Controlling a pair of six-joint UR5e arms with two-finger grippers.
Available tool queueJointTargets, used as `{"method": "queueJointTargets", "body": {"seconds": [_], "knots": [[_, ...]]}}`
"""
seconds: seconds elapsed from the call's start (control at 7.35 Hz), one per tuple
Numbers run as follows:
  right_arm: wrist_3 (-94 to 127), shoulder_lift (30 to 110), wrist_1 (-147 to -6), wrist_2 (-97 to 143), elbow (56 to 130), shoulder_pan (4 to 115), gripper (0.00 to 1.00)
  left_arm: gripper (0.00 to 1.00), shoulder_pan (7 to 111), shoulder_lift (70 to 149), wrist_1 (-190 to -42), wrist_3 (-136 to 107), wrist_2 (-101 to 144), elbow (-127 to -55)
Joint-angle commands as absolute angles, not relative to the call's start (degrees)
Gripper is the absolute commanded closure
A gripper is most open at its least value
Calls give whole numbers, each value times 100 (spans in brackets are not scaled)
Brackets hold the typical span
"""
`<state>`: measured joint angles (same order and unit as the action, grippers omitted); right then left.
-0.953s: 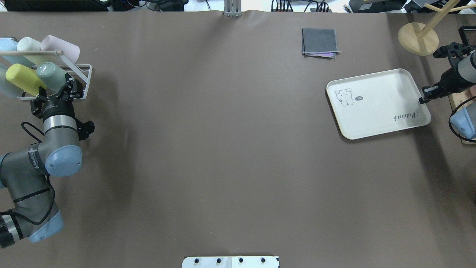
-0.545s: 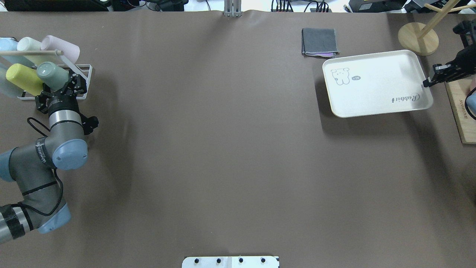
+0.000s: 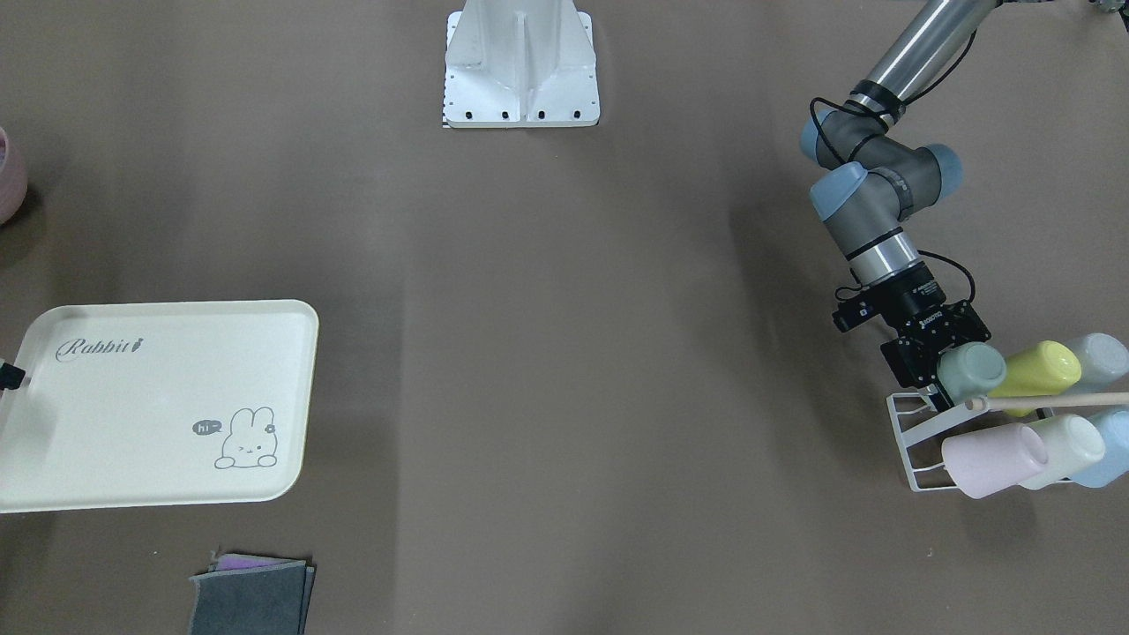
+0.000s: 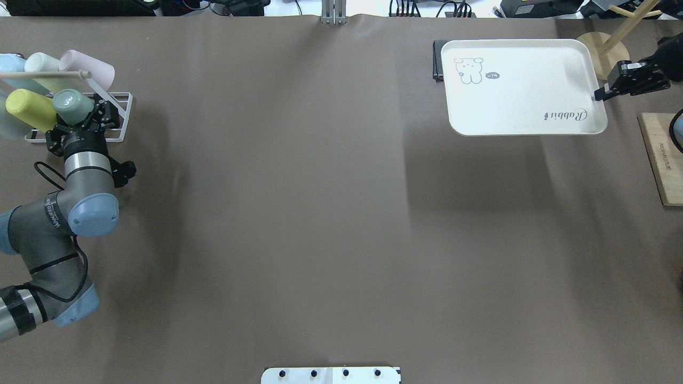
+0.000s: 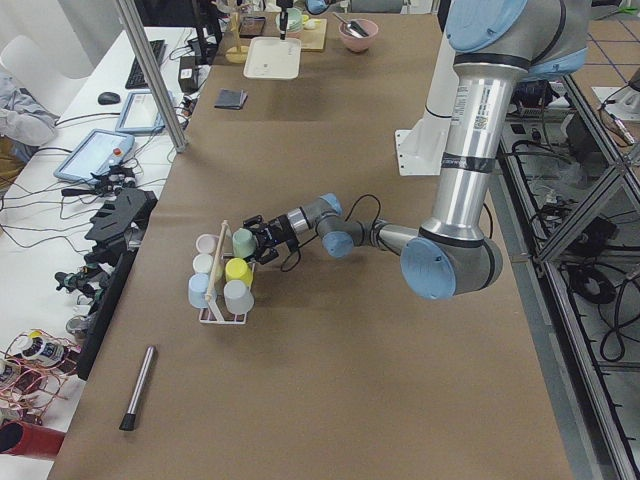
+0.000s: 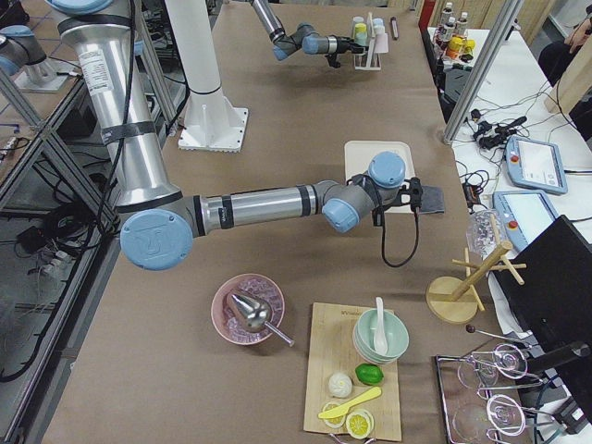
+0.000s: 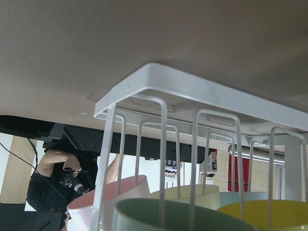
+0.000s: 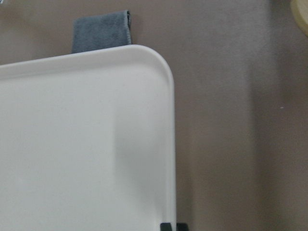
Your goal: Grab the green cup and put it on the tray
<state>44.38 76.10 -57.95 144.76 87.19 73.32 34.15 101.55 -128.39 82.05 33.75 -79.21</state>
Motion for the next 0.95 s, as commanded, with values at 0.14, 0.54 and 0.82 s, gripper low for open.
{"method": "queueJointTargets", "body": {"seconds": [0.14,0.54,0.82], "knots": [[5990,7594,-5085,14187,9369,6419,100,7,3428,10371,-12858,8209,3366,-7708],[7116,6965,-5044,13476,9221,5277,100,7,3410,10371,-12981,8209,3349,-7664],[7321,6594,-5463,12669,9114,4626,100,12,3410,10371,-12982,8218,3366,-7664]]}}
